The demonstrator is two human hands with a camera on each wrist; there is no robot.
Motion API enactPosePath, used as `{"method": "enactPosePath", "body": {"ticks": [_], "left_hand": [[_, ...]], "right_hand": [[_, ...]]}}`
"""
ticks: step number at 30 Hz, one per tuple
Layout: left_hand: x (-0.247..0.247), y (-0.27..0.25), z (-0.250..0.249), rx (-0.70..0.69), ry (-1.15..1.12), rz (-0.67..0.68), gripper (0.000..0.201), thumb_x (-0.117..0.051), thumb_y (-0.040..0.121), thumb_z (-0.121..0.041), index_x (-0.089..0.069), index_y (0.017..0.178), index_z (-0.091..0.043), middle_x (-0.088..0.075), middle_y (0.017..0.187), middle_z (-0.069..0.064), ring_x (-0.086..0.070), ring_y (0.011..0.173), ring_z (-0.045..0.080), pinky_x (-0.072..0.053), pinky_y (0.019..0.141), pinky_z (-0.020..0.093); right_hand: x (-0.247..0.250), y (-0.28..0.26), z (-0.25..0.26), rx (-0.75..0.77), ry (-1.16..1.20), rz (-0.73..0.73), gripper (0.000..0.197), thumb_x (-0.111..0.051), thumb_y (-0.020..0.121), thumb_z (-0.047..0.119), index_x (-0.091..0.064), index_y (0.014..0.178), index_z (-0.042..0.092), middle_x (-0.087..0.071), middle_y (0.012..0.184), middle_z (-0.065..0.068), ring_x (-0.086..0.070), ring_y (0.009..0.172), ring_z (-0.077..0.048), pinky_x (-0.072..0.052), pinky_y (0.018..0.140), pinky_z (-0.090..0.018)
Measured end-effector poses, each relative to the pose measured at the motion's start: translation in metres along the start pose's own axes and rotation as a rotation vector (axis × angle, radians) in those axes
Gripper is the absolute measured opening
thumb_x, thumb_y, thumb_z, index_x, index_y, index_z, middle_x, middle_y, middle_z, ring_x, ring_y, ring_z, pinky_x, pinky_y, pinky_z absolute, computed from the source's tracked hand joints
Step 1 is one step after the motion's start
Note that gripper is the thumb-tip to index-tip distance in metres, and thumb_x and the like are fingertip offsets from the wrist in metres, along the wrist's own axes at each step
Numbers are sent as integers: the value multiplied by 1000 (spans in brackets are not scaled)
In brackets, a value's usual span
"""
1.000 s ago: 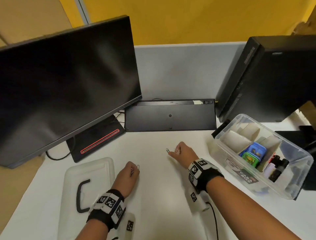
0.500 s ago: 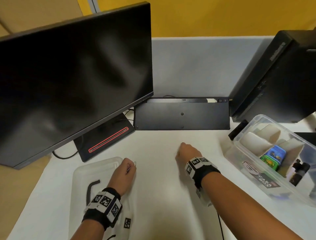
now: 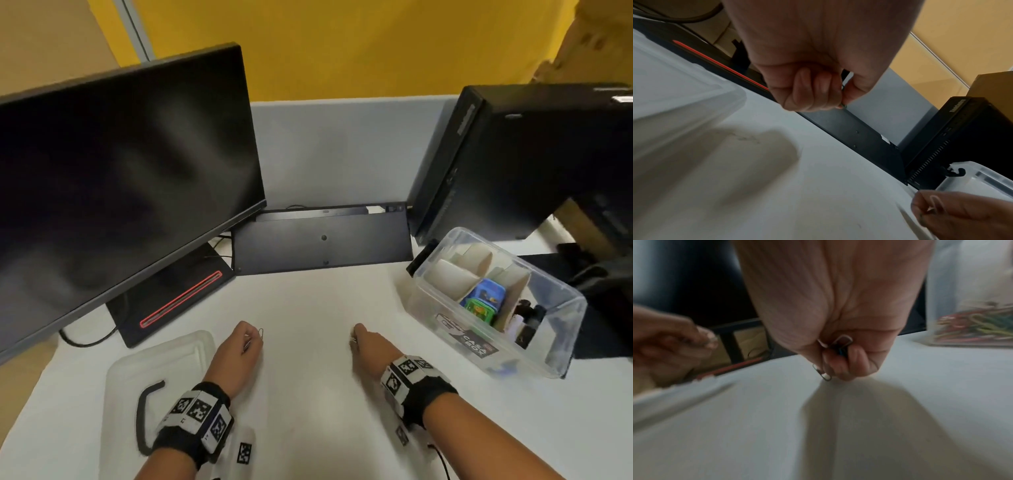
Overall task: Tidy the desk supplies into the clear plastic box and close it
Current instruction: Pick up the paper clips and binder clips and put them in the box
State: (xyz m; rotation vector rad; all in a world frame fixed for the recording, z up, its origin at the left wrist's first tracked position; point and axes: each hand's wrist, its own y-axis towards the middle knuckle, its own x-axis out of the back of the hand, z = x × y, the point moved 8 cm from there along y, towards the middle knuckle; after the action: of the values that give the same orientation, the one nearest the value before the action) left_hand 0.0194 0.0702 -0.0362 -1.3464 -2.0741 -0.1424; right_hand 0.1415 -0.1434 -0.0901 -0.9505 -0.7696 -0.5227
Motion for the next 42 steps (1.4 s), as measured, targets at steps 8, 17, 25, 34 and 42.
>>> {"method": "enactPosePath", "body": {"ticks": [8,17,25,34,42], "left_hand": [[-38,-6,-40,-11,-15,-39,16,-43,97,-18,-46,82,-13,-51,68,-2,-43,60,13,-36,58,26],[-63,-22,-73,-49,17,-78,18,-42,97,-18,-42,79,-16,-48,65,-3,-42,58,12,-35,56,26],[-62,-29,-71,-29,20,-85,16,-42,97,-18,-44,81,-14,-48,65,-4,-41,57,11,-35,55,25],[-61,-29,-70,-40,23,-56,16,-42,97,-16,-46,83,-9,-45,64,-4,-38,55,11,-34,54,25],[-69,-23,-77,-58,28,-25,18,-42,97,-19,-44,80,-14,-45,64,-3,-38,56,13,-35,57,27]], "right_hand": [[144,-63,-33,96,207,-376,8,-34,99,7,-37,93,11,-47,78,-5,-47,70,-22,-28,56,-24],[199,-29,-82,-127,-289,-98,32,-44,97,25,-58,120,7,-60,118,-8,-57,109,-26,-44,91,-35],[198,-22,-72,-99,-443,-66,47,-49,96,35,-45,139,16,-49,140,-5,-48,127,-25,-38,105,-37],[196,-24,-68,-83,-353,-43,34,-48,95,17,-55,126,4,-57,128,-14,-54,119,-31,-43,92,-36],[206,-59,-93,-68,35,-270,31,-38,97,21,-55,123,17,-57,116,-1,-55,103,-20,-44,86,-32]]}}
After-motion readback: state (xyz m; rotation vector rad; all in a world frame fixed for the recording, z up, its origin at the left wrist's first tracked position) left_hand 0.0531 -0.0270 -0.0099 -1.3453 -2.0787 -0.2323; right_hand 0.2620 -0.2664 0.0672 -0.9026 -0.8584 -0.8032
